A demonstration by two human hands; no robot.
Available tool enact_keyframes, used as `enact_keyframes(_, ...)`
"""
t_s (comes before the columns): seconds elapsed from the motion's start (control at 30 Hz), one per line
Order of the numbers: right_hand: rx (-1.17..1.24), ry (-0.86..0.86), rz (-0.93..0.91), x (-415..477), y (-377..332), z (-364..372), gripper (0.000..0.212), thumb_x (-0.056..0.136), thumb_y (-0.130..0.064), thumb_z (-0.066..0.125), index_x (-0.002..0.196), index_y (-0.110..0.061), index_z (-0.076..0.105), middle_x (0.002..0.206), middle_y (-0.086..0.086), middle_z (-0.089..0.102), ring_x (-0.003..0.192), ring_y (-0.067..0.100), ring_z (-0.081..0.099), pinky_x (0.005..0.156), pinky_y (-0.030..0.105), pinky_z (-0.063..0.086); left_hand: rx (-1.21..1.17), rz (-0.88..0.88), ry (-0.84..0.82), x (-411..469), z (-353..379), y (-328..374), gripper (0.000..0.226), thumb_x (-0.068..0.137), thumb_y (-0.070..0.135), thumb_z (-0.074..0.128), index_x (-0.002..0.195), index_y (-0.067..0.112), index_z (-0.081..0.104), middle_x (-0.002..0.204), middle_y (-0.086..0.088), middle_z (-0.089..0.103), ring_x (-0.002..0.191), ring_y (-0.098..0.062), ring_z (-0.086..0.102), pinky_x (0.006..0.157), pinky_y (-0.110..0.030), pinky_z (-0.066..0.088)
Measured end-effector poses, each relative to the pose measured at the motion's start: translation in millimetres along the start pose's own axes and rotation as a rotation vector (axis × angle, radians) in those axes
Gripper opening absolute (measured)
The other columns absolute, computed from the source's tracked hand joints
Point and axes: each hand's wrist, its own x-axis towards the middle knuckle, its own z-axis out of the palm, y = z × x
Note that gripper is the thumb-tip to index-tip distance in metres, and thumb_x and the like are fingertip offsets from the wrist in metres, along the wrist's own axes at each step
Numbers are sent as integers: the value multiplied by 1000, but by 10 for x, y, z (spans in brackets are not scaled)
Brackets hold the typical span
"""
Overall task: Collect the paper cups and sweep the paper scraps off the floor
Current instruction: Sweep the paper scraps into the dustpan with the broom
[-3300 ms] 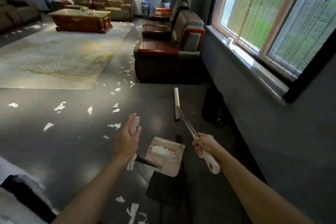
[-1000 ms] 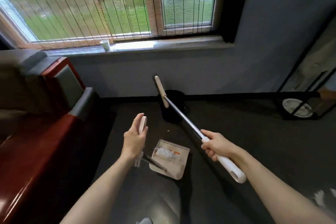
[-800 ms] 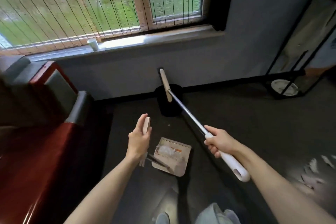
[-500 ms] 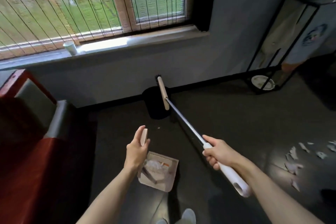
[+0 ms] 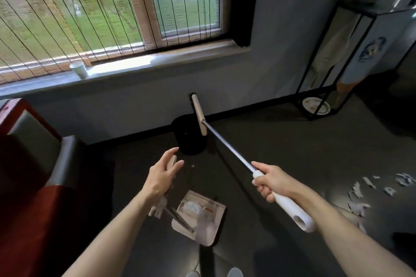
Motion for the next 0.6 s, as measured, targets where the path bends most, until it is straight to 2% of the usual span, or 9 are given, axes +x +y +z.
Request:
enact_keyframes(0.17,49,17,-40,-74,-162,-15,70,91,9,45,148,-27,27,55,3,39,33,5,35,30,15,29,153,87,90,125,-204,256,6,96,33,52,102,35,51,76,-9,59,47,-16,45,42,-28,42)
enact_keyframes(0.23,54,26,-51,-116,-215,-38,70,91,9,45,149,-28,28,56,4,38,33,5,35,30,15,29,197,128,128,161,-287,379,5,98,30,48,101,34,49,76,-5,59,49,-16,47,43,-29,44)
enact_keyframes(0.37,88,58,-74,-187,-281,-88,70,91,9,45,149,-26,27,56,4,38,32,5,34,29,15,29,270,246,134,244,-444,645,11,99,30,44,108,32,48,95,-5,61,67,-21,56,59,-35,50)
enact_keyframes(0.47,113,92,-86,-207,-314,-100,70,91,10,44,149,-25,27,57,5,37,32,5,34,30,14,29,355,344,134,341,-584,906,13,99,28,41,110,31,47,103,-9,62,89,-26,62,71,-38,53)
enact_keyframes(0.6,169,134,-77,-202,-276,-99,70,92,10,43,149,-26,26,57,4,37,30,5,33,29,13,28,513,518,153,503,-750,1326,13,99,19,39,109,25,45,96,-1,58,83,-20,57,73,-32,44)
